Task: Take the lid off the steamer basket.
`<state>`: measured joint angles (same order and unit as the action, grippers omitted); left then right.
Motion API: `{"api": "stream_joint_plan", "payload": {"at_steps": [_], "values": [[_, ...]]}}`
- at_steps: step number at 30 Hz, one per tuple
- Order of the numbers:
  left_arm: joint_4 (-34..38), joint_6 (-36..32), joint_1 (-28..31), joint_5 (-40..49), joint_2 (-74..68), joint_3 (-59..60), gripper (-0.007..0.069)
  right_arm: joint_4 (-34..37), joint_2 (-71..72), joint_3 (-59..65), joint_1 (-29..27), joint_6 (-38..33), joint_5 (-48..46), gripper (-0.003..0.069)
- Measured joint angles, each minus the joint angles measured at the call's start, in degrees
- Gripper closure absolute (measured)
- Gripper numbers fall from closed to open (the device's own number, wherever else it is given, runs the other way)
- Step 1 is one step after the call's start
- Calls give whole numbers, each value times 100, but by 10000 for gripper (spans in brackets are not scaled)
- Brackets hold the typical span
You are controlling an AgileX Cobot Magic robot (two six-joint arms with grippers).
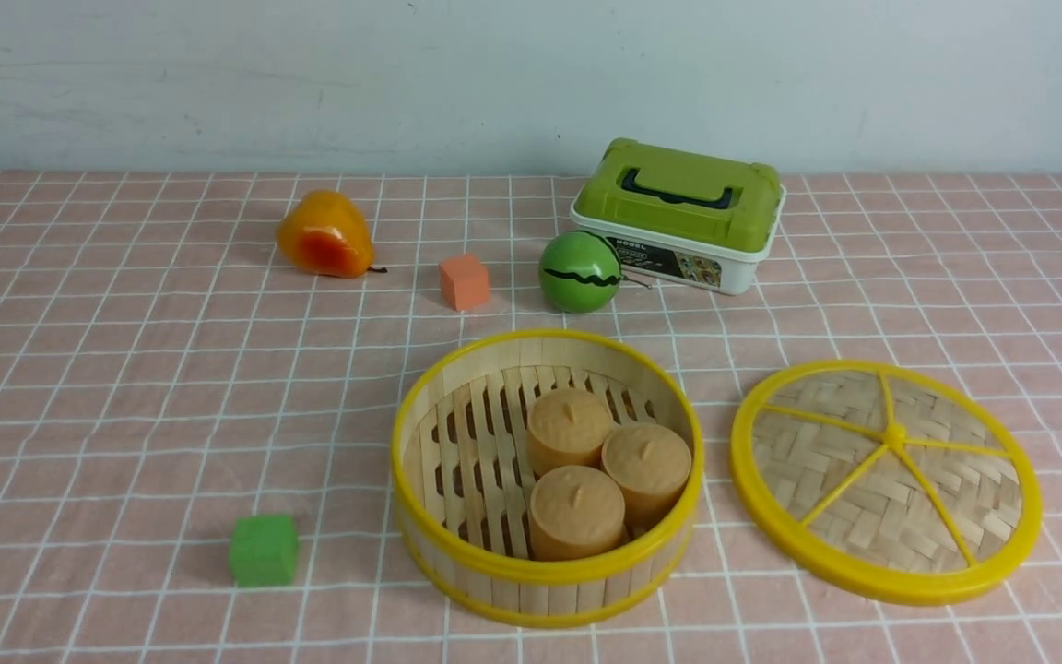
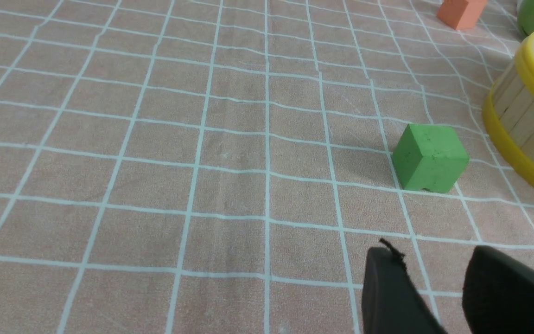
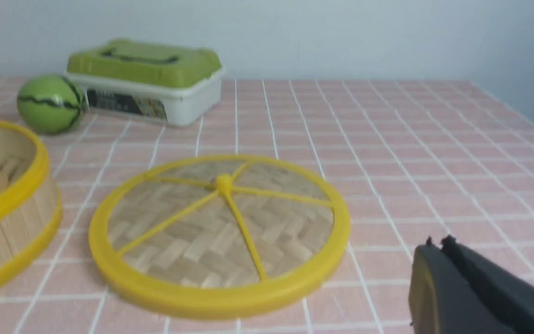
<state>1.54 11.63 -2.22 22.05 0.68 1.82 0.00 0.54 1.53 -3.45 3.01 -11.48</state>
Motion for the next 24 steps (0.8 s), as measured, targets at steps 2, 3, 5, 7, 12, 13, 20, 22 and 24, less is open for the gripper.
{"api": "stream_joint_plan", "payload": {"at_steps": [2,3,5,7,12,13,20,22,24], "values": [[0,0,0,0,0,0,386,0,6,0,0,6,-388,684],[0,0,0,0,0,0,386,0,6,0,0,27,-717,684],[0,0,0,0,0,0,386,0,6,-6,0,52,-856,684],[0,0,0,0,0,0,386,-35,6,-24,12,91,-943,684],[0,0,0,0,0,0,386,-41,6,-33,225,97,-982,684],[0,0,0,0,0,0,386,-41,6,-33,284,102,-986,684],[0,0,0,0,0,0,386,-41,6,-37,439,102,-999,684],[0,0,0,0,0,0,386,-41,6,-37,444,102,-999,684],[0,0,0,0,0,0,386,-41,6,-37,445,102,-999,683]]}}
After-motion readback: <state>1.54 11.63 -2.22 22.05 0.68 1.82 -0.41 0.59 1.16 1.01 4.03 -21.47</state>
